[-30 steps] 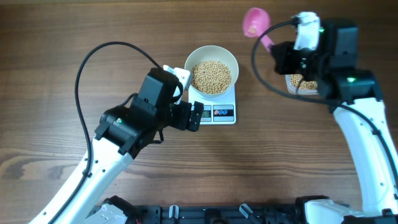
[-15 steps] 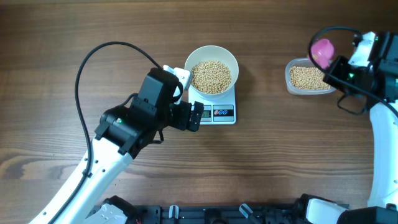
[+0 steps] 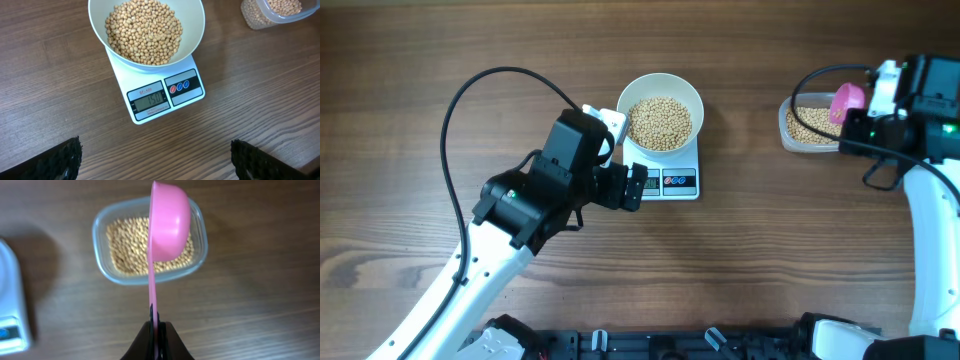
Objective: Scoop item into bowl and weigh 150g on scale
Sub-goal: 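Carry the pink scoop back over the soybean tub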
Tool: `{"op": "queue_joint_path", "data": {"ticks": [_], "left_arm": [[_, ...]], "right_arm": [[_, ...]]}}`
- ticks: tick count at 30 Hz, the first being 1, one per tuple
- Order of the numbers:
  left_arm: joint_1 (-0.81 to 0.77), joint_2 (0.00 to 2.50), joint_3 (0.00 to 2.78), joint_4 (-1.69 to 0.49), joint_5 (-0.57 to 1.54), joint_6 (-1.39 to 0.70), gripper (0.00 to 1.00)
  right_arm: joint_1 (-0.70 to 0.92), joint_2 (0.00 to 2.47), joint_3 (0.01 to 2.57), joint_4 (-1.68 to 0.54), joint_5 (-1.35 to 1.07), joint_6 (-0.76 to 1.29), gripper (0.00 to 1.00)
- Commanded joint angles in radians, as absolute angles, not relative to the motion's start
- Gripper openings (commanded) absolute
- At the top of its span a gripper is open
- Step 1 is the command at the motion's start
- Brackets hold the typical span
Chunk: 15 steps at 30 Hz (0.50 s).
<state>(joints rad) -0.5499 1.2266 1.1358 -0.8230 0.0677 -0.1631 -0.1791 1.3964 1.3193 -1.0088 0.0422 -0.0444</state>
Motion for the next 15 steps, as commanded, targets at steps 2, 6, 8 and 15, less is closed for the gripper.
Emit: {"op": "queue_joint_path", "data": {"ticks": [2, 6, 8, 15], "left_arm": [[-0.553, 1.22, 1.131, -0.823, 0.055, -0.173, 1.0], [-0.553, 1.22, 1.131, -0.823, 0.054, -0.173, 1.0], [-0.553, 1.22, 1.131, -0.823, 0.055, -0.172, 1.0], [-0.553, 1.22, 1.131, -0.823, 0.054, -0.173, 1.0]], "right_arm": [[-0.107, 1.407, 1.333, -1.044, 0.278, -0.157, 0.04], [-0.068, 1.408, 1.333, -1.022, 0.361, -0.158, 0.04], [-0.055, 1.408, 1.333, -1.018, 0.363, -0.158, 0.04], [-0.023, 1.408, 1.333, -1.018, 0.363, -0.159, 0.04]]}}
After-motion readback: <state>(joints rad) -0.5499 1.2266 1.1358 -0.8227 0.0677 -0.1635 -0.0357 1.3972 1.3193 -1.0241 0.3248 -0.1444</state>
